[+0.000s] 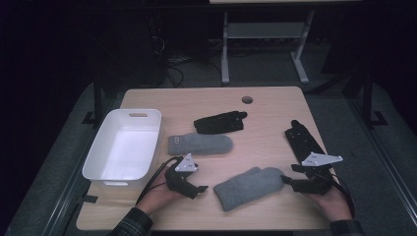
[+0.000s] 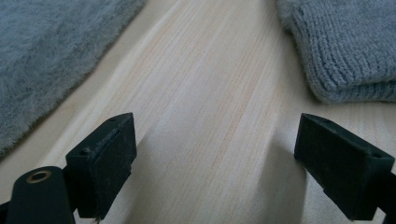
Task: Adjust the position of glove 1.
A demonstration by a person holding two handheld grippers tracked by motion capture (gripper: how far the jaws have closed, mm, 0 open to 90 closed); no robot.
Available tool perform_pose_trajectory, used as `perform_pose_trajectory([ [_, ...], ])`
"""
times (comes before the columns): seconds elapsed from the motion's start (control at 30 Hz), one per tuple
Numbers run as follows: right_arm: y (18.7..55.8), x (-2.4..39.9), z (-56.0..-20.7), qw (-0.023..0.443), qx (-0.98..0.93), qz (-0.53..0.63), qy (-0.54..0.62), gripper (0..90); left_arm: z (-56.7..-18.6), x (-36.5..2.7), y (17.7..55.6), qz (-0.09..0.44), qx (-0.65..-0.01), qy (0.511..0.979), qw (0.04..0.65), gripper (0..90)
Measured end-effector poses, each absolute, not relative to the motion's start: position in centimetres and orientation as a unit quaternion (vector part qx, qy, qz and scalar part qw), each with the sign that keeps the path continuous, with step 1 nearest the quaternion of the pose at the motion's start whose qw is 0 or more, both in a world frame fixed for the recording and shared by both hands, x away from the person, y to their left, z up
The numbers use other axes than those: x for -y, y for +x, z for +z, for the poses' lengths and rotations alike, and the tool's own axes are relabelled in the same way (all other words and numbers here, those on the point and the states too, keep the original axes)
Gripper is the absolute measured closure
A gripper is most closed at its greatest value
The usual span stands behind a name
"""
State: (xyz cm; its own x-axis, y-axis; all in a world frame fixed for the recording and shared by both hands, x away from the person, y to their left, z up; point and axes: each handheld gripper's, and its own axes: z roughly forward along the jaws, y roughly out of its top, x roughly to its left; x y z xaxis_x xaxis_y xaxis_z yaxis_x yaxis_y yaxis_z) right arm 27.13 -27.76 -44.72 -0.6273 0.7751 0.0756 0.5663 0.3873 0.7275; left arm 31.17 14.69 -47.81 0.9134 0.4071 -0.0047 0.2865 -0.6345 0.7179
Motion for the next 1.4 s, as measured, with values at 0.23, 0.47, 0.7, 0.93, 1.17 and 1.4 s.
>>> perform_pose_trajectory([
  [0.23,26.1,29.2,-46.6,0.138,-0.826,0.345,0.424,13.2,-47.8,-14.7,31.2,0.079,-0.192,0.901,0.382,11.9],
  [0.47,26.3,29.7,-47.7,0.147,-0.828,0.342,0.419,9.8,-47.8,-14.7,31.2,0.079,-0.193,0.9,0.382,11.9],
  [0.7,26.1,29.9,-48.3,0.158,-0.823,0.354,0.416,8.0,-47.7,-14.5,31.2,0.079,-0.2,0.901,0.376,12.5],
  [0.93,26.1,29.8,-48.3,0.159,-0.822,0.353,0.418,8.1,-45.6,-14.1,31.9,0.082,-0.229,0.893,0.378,22.3],
  [1.17,26.1,29.8,-48.3,0.159,-0.822,0.353,0.418,8.1,-43.6,-14.1,33.2,0.106,-0.251,0.881,0.386,67.5],
  [1.4,26.1,29.8,-48.3,0.16,-0.821,0.353,0.419,8.3,-42.4,-13.1,35.6,0.137,-0.283,0.88,0.356,89.3],
])
